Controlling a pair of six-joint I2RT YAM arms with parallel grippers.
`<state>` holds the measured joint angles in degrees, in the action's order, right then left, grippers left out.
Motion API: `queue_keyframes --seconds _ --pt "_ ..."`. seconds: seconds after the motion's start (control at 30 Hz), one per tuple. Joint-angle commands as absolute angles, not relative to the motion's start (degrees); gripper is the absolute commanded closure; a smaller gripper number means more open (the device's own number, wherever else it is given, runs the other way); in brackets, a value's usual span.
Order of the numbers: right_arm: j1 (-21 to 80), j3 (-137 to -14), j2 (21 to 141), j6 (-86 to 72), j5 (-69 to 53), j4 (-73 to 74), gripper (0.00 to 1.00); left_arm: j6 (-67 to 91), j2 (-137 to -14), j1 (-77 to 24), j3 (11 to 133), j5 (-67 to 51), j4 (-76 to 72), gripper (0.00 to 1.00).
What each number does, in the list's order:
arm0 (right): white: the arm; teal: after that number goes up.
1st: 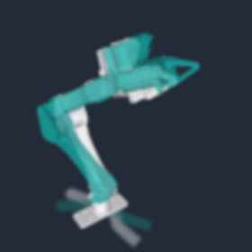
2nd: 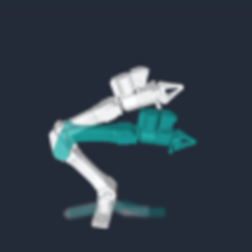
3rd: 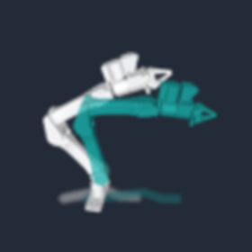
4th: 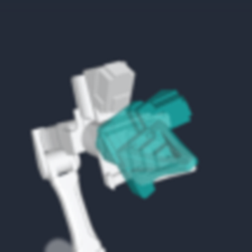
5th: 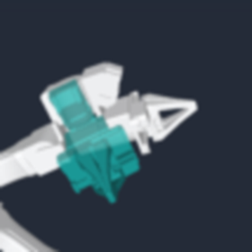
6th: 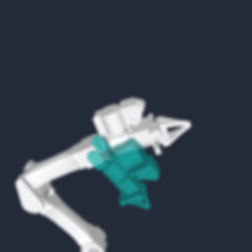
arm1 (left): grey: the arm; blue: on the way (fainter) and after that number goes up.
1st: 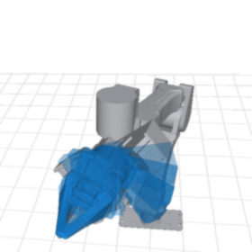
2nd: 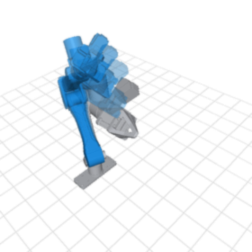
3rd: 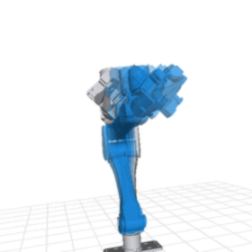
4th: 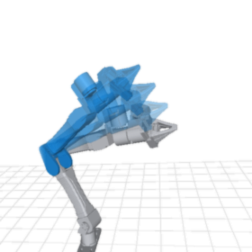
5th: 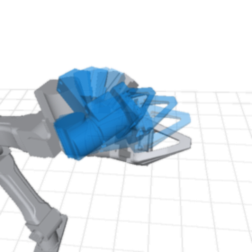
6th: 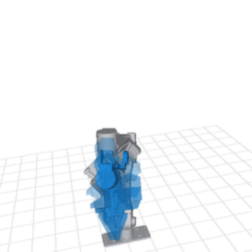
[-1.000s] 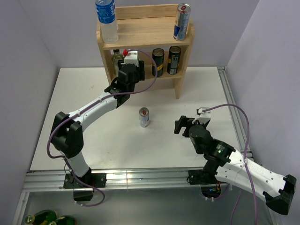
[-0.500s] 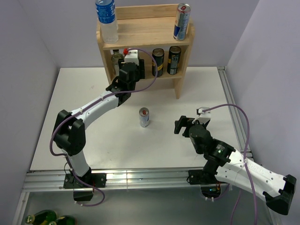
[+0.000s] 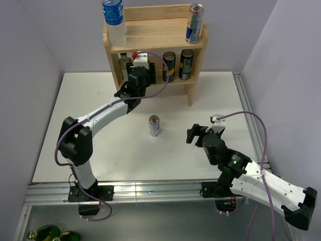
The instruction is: Place and organize the beverage onto the shelf
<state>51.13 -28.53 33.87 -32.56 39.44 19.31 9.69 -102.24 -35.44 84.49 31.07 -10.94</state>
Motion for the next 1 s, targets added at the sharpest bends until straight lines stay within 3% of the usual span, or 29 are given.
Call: queue_keyframes --seconds 0.0,0.03,0.07,0.17,0.97 --pt "51.24 -28.39 33.4 -33.31 40.52 18.19 0.02 9.58 -101.69 -34.54 87.28 33.05 -17.67 0.24" --pt "51.24 -28.39 33.31 -33.31 40.52 18.11 0.02 9.84 -101.86 -34.54 87.19 32.96 -17.67 0.22" --pt "51.24 -28.39 33.4 -33.31 40.52 18.19 0.02 9.84 -101.87 -34.54 87.1 33.05 -17.67 0.13" --pt "51.24 -28.48 33.31 -33.31 40.52 18.19 0.02 10.11 -101.69 -34.63 86.66 33.13 -17.75 0.08" --pt "51.33 -28.39 32.96 -33.22 40.43 18.11 0.02 11.34 -95.01 -37.79 80.07 34.98 -16.7 0.07"
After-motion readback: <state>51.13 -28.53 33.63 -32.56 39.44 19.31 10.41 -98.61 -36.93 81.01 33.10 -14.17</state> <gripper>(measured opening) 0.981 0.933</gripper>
